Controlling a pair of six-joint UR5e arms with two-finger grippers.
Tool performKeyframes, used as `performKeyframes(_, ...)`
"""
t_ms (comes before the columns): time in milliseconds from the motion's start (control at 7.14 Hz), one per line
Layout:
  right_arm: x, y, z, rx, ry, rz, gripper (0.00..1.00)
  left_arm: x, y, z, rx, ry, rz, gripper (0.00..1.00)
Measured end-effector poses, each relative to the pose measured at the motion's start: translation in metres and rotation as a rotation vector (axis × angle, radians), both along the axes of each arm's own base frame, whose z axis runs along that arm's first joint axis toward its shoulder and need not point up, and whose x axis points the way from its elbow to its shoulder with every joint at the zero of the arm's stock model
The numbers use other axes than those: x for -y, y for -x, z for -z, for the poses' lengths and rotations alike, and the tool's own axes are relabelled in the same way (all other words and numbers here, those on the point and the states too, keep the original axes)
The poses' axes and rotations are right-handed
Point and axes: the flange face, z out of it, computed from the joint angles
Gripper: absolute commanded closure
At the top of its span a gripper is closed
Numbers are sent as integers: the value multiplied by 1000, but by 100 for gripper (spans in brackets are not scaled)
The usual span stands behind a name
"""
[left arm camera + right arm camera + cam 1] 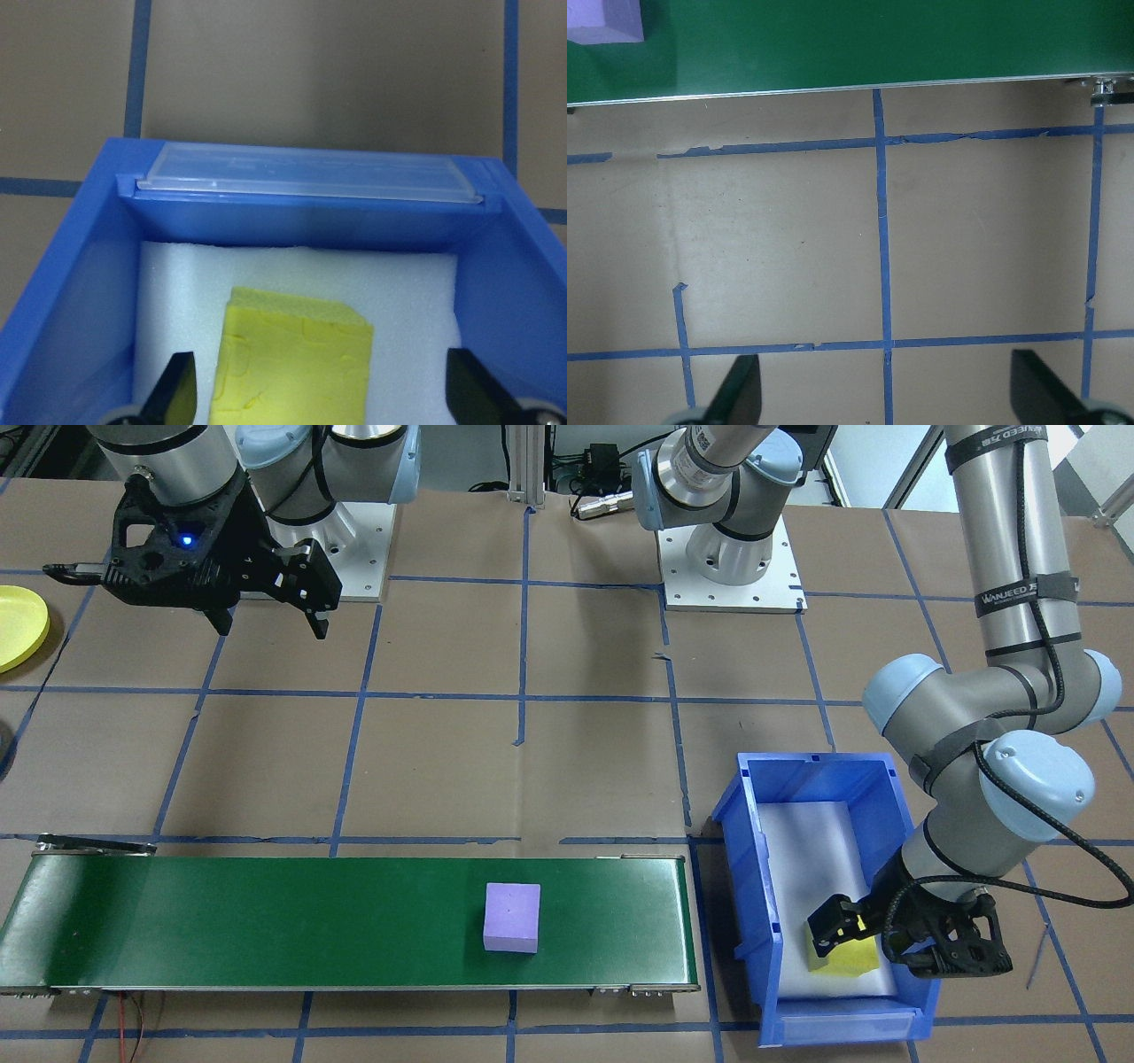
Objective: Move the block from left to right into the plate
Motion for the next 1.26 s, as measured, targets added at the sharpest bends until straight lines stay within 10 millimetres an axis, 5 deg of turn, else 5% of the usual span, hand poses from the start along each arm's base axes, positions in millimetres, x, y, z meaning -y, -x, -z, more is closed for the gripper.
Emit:
performKeyframes(140, 0, 0, 0, 0, 0, 0, 0, 2, -1, 7, 10, 3, 31, 0)
performKeyframes(280, 0, 0, 0, 0, 0, 1, 0, 5, -1, 18, 16, 0, 60, 14)
performKeyframes(420, 0, 0, 0, 0, -1, 1, 0, 5, -2, 28, 18, -7, 76, 58)
performKeyframes(560, 0, 0, 0, 0, -1, 1, 0, 4, -1, 33, 19, -11, 82, 81)
performKeyframes(700, 0, 0, 0, 0, -1, 1, 0, 4, -2, 29, 30, -6, 82, 83)
performKeyframes(841, 0, 0, 0, 0, -1, 1, 0, 3, -3, 6, 52, 31, 80, 83)
performKeyframes(981, 1, 0, 1, 0, -1, 1, 0, -2, 0, -38, 69, 107, 83, 83)
performKeyframes(1261, 1, 0, 1, 0, -1, 1, 0, -26, 44, -136, 42, 254, 141, 83)
